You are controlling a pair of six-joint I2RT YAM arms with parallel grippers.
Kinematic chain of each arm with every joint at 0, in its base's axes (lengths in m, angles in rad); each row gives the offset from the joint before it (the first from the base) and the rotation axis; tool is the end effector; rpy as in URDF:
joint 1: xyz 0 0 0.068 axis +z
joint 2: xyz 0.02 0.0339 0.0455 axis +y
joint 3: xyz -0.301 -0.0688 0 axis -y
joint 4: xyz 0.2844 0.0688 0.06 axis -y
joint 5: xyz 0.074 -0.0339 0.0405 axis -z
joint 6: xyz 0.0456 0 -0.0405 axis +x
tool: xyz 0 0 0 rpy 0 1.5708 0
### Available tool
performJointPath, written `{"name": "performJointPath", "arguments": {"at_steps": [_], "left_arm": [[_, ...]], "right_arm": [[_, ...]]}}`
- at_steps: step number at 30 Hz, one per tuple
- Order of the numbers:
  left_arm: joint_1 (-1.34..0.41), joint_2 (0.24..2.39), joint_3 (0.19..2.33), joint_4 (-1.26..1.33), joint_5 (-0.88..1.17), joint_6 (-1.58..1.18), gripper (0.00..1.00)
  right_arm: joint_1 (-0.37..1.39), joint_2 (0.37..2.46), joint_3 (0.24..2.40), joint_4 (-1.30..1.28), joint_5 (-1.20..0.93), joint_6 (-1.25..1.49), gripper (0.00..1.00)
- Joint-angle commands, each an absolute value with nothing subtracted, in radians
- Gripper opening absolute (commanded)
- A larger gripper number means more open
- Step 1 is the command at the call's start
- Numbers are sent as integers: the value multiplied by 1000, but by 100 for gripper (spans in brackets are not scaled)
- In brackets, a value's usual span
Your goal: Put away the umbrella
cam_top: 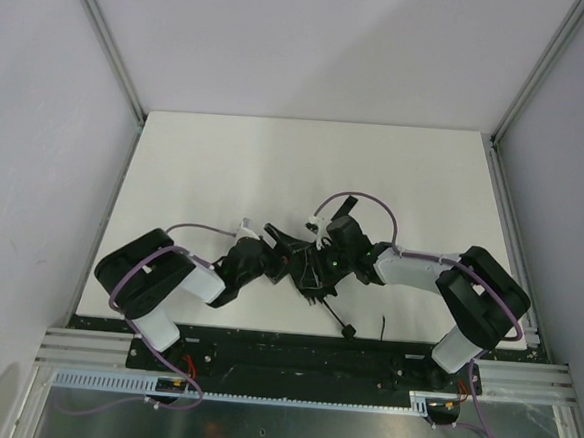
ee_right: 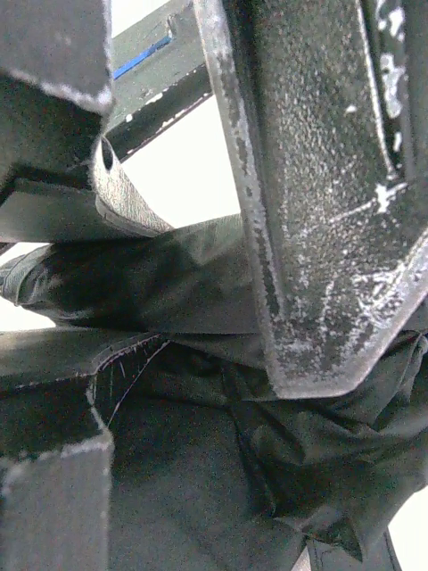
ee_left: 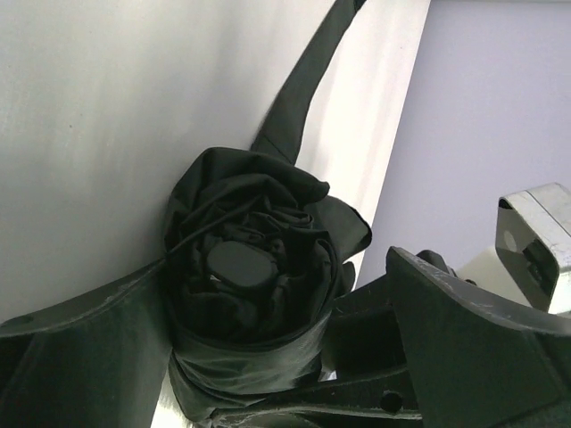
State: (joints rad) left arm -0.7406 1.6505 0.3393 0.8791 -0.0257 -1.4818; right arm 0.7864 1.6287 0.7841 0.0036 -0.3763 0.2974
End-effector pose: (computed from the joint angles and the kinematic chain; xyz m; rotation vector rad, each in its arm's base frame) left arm 0.2101 -0.1905 0.1040 -0.8486 2.1318 -1.3031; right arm 0.2345 0.2587 0.1544 -0.7976 2.4305 0.9188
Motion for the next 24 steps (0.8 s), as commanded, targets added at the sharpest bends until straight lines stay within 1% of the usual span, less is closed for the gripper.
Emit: {"name": "performJointPath", "arguments": {"at_steps": [1, 3, 5, 6, 9, 13, 14, 15, 17, 18, 20, 22, 24], "left_arm": [[-796, 1676, 309, 740, 52, -1441, 99], [-800, 1704, 325, 739, 59, -1440, 96], [-807, 1732, 336, 740, 58, -1440, 90], [-808, 1743, 339, 741, 57, -1443, 84], [-809, 1750, 344, 745, 23, -1422, 58], [-804, 1734, 357, 746, -21, -1356, 26], [-801, 1732, 359, 746, -29, -1342, 18], [-797, 1734, 361, 746, -31, -1331, 13], [-791, 1733, 363, 746, -26, -1305, 4], [-790, 1728, 360, 747, -23, -1294, 2], [-788, 1713, 354, 748, -14, -1258, 0], [-788, 1684, 346, 750, -9, -1215, 0], [-789, 1647, 332, 754, -12, -1170, 0]], "right_arm": [[811, 1655, 773, 111, -394, 323, 0], [817, 1638, 773, 123, -403, 332, 0], [822, 1619, 773, 135, -401, 337, 0], [829, 1610, 773, 140, -397, 336, 0], [859, 1585, 773, 144, -364, 319, 0], [881, 1573, 773, 124, -336, 326, 0], [884, 1567, 773, 117, -331, 336, 4], [880, 1558, 773, 107, -332, 351, 13], [846, 1524, 772, 76, -343, 405, 35], [823, 1497, 773, 57, -349, 432, 43], [760, 1417, 773, 25, -371, 480, 58], [696, 1333, 773, -6, -366, 533, 69], [629, 1272, 774, -24, -332, 586, 77]]}}
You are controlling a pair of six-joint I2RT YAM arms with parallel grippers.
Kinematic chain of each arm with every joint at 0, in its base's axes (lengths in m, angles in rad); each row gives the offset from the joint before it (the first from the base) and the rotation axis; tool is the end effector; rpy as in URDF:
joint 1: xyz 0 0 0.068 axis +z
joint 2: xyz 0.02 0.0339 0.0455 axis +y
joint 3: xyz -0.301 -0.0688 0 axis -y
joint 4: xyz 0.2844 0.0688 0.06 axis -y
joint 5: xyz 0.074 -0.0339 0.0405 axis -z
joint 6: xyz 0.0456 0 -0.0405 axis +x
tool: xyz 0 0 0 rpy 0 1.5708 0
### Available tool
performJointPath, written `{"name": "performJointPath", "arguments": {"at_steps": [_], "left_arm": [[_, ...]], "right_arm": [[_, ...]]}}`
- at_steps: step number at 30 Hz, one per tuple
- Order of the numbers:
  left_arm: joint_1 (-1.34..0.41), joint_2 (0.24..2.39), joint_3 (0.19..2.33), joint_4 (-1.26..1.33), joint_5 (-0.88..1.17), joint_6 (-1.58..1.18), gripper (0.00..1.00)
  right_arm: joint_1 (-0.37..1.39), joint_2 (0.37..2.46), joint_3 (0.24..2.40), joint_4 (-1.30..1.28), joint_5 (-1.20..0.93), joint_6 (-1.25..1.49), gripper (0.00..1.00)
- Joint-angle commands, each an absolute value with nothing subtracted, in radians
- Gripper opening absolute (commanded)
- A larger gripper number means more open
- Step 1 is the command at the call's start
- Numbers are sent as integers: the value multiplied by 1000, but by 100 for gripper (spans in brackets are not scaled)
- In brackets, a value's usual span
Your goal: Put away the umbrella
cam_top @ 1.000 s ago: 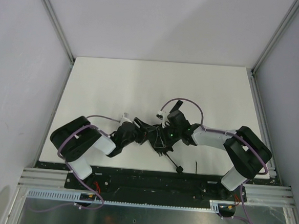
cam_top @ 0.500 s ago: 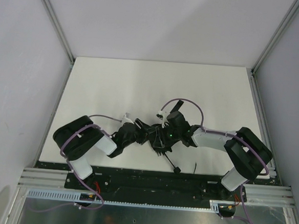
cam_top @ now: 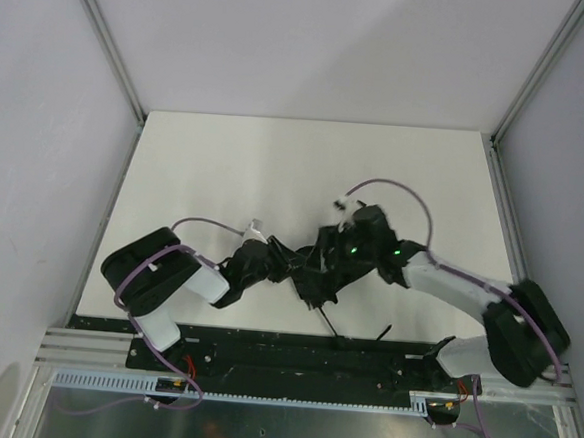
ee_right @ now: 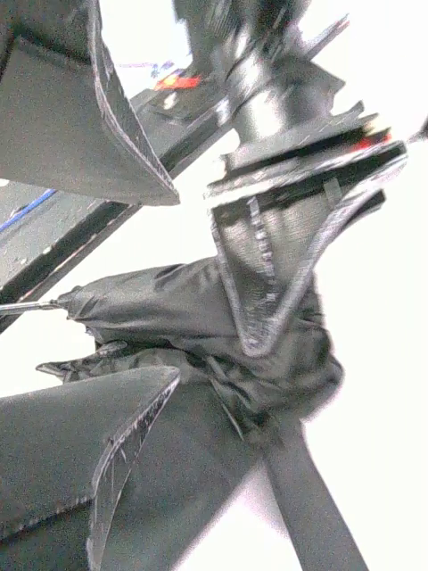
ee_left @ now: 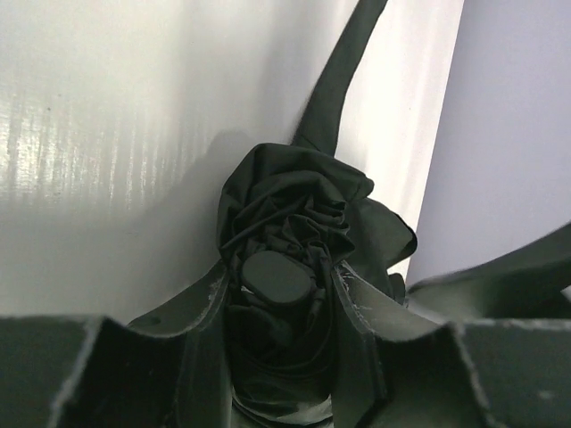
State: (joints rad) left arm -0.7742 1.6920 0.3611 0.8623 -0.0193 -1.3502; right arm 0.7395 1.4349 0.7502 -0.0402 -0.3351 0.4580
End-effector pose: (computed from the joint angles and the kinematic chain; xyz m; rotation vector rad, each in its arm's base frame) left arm 0.2072 -0.2014 0.0963 -0.6678 2.2062 -1.2266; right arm 0.2301 0.2302 0.2007 -0.5283 2.3994 0.9638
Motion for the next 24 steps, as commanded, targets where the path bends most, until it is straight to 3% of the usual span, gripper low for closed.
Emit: {"name": "performJointPath", "arguments": {"at_steps": [1, 3, 13, 19, 24], "left_arm": [[-789, 1630, 324, 757, -16, -1150, 0], [-789, 1595, 313, 766, -22, -1113, 0], [-788, 1609, 305, 841, 49, -1101, 0], [-788, 1630, 287, 883, 65, -1122, 0], [-787, 1641, 283, 906, 82, -1139, 0]], "right_arm": [[601, 1254, 775, -29, -303, 613, 79], [572, 1251, 782, -33, -233, 646, 80], [579, 1511, 911, 5, -118, 689, 60], [561, 1618, 939, -68, 118, 842, 69], [600, 1790, 1138, -271, 394, 806, 83]]}}
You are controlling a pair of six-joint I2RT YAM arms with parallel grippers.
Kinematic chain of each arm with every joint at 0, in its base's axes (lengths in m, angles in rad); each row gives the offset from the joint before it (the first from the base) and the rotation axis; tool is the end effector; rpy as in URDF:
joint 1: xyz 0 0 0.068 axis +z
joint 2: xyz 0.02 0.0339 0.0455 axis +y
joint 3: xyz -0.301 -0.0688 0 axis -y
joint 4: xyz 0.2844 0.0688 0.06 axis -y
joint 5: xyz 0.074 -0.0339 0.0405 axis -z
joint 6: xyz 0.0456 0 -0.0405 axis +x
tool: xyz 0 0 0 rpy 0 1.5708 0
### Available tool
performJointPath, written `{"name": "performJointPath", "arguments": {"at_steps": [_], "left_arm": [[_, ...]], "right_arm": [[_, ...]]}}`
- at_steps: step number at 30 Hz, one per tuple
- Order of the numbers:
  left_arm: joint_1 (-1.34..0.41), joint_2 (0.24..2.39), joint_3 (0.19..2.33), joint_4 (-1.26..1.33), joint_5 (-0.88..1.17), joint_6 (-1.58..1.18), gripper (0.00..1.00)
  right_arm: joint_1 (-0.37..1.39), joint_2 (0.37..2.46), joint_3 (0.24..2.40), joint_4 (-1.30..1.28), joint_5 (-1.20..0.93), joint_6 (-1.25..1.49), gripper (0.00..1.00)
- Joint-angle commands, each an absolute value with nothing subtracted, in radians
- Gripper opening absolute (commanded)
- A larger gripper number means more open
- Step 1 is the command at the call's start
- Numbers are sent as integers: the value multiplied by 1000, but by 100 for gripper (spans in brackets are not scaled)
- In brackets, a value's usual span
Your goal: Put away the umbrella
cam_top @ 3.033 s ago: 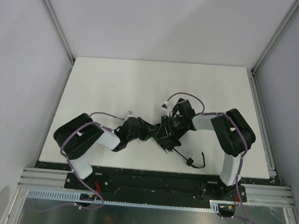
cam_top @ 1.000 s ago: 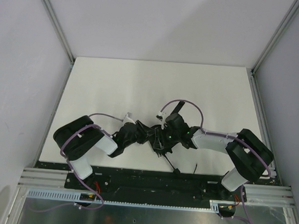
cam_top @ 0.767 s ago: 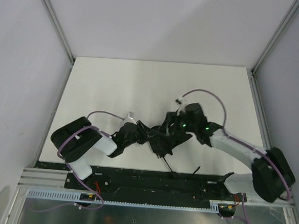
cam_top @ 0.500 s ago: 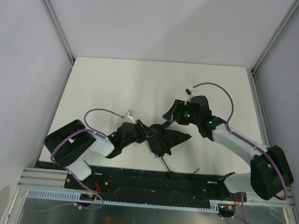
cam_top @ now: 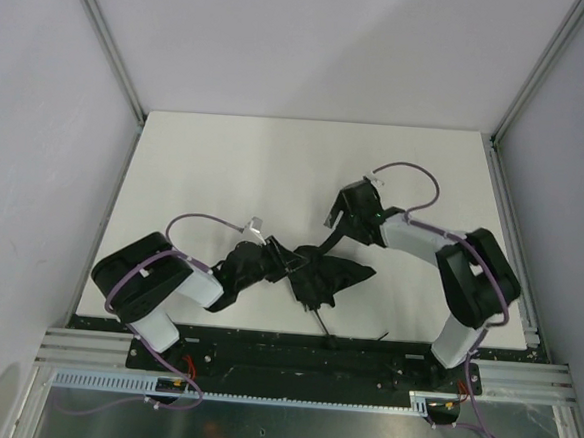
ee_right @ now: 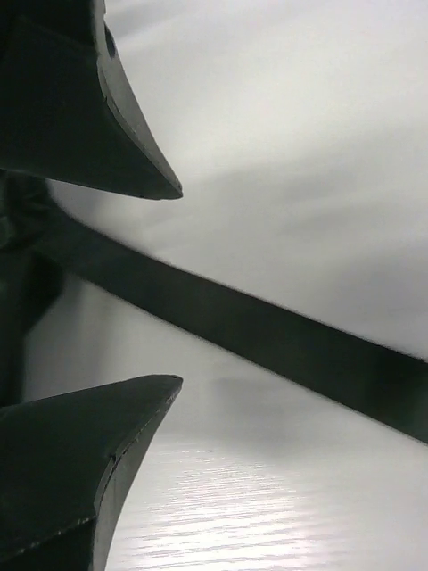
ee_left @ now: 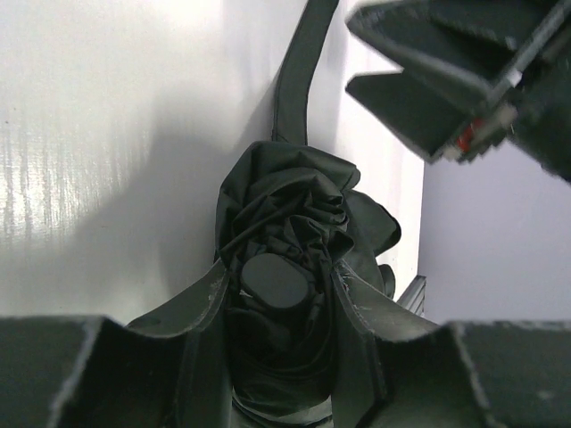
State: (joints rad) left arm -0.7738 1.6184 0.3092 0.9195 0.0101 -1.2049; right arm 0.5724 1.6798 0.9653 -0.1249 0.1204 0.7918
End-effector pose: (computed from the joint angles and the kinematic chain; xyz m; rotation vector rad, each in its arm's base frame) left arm 0.1974 -0.1935 0.1095 -0.4638 2.1530 -1.2398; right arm 0.3279 0.2048 0.1829 0.3256 2.4382 0.4786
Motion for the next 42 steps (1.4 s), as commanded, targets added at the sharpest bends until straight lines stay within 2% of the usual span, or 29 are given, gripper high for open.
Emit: {"name": "performJointPath", "arguments": {"at_steps": [1, 5, 9, 14, 18, 20, 30, 32, 37, 42], "left_arm": [[-787, 1643, 283, 909, 84, -1142, 0], [-788, 1644, 277, 922, 95, -1150, 0], [-785, 1634, 264, 929, 90, -1159, 0], [-778, 1614, 239, 948, 63, -1178, 0], [-770, 1607, 186, 1034, 21, -1217, 0], [-764, 1614, 149, 1121, 8, -1240, 0], [-748, 1783, 62, 1544, 3, -1349, 0], [-747, 1800, 65, 1568, 25, -1355, 0], [-747, 1771, 57, 1568, 9, -1347, 0], [-749, 1764, 82, 1510, 21, -1369, 0]], "right_arm": [[601, 1830, 1182, -315, 413, 806, 84], [610, 1935, 1269, -375, 431, 800, 80], [642, 2005, 1336, -462, 506, 804, 68], [657, 2052, 1336, -548, 530, 833, 41], [644, 2009, 1231, -507, 515, 865, 9], [625, 1963, 1164, -452, 500, 868, 2], [565, 1625, 822, -32, 461, 772, 0], [565, 1544, 762, 58, 467, 749, 0], [580, 1363, 723, 77, 545, 723, 0], [592, 1235, 666, 208, 522, 657, 0]]}}
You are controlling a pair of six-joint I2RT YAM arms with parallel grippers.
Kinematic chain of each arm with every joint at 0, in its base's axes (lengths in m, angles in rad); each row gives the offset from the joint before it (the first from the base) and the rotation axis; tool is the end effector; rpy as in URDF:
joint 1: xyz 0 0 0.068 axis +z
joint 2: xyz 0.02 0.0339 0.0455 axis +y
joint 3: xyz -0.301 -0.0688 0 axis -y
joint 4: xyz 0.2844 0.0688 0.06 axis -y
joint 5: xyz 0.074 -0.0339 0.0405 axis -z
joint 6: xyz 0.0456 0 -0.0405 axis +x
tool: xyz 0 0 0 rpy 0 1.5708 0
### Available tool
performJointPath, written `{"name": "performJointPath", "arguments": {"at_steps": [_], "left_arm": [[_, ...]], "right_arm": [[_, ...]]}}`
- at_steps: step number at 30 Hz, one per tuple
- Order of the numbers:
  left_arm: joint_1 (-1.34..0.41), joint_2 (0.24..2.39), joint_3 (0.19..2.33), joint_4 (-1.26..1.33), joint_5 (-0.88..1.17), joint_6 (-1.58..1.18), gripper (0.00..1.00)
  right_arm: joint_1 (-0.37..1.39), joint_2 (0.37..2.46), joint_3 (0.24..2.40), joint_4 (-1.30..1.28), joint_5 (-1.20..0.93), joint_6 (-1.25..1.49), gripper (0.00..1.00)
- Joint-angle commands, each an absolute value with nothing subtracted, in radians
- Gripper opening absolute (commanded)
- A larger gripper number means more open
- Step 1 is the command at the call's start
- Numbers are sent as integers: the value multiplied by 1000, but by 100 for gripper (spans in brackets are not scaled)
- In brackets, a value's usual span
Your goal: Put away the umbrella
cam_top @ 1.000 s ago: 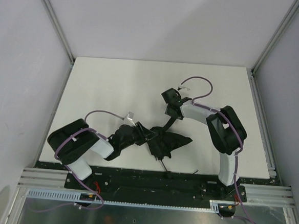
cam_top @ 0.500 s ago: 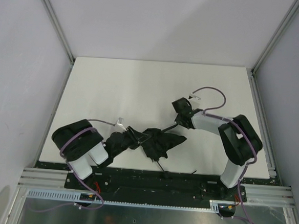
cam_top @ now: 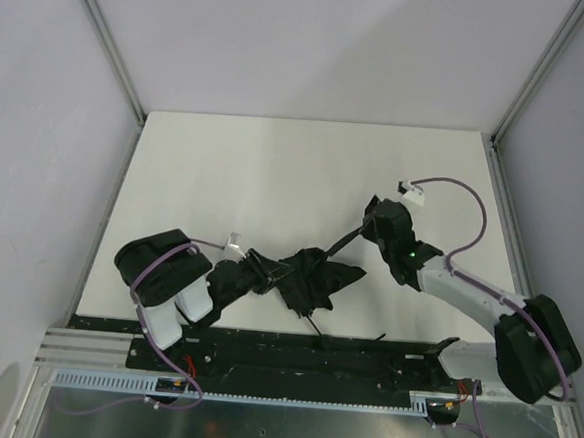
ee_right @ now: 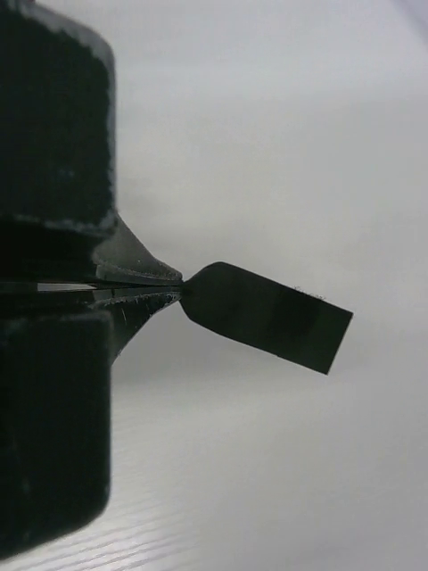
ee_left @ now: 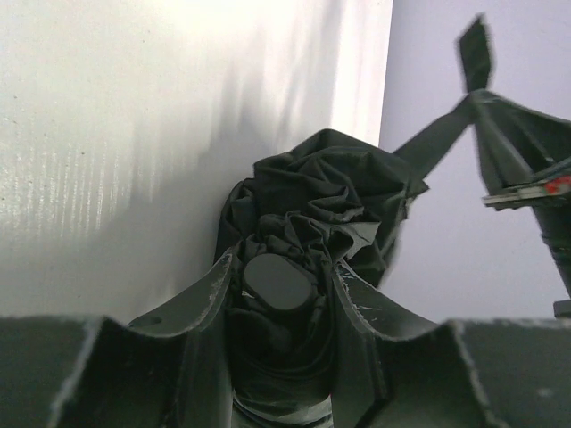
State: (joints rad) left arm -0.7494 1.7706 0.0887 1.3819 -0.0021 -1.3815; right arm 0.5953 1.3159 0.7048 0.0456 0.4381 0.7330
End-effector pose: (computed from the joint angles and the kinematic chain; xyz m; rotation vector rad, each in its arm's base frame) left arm 0.1627 -0.1512 0.0839 -0.6696 2.0423 -1.3857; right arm 0.2665 0.1571 0.2290 0.3970 2.0574 0.3402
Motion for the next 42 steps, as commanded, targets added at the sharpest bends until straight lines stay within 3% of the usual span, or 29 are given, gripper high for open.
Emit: {"name": "performJointPath", "arguments": {"at_steps": [1, 13, 20, 36, 38, 42], "left_arm": [[-750, 1769, 88, 1506, 26, -1376, 0], [-750, 1692, 121, 1339, 34, -1367, 0], [-751, 1654, 138, 1272, 36, -1359, 0], [-751, 1657, 139, 1258, 39, -1372, 0], [-751, 1654, 139, 1255, 39, -1372, 0], [-751, 1649, 145, 1243, 39, -1372, 0]], "right_arm": [[592, 1232, 653, 241, 511, 642, 0], [531, 1240, 518, 408, 420, 589, 0], [425, 1295, 488, 399, 350, 649, 0], [365, 1438, 480, 356, 325, 671, 0], [359, 1447, 491, 332, 315, 682, 2], [357, 1436, 531, 243, 279, 690, 18]]}}
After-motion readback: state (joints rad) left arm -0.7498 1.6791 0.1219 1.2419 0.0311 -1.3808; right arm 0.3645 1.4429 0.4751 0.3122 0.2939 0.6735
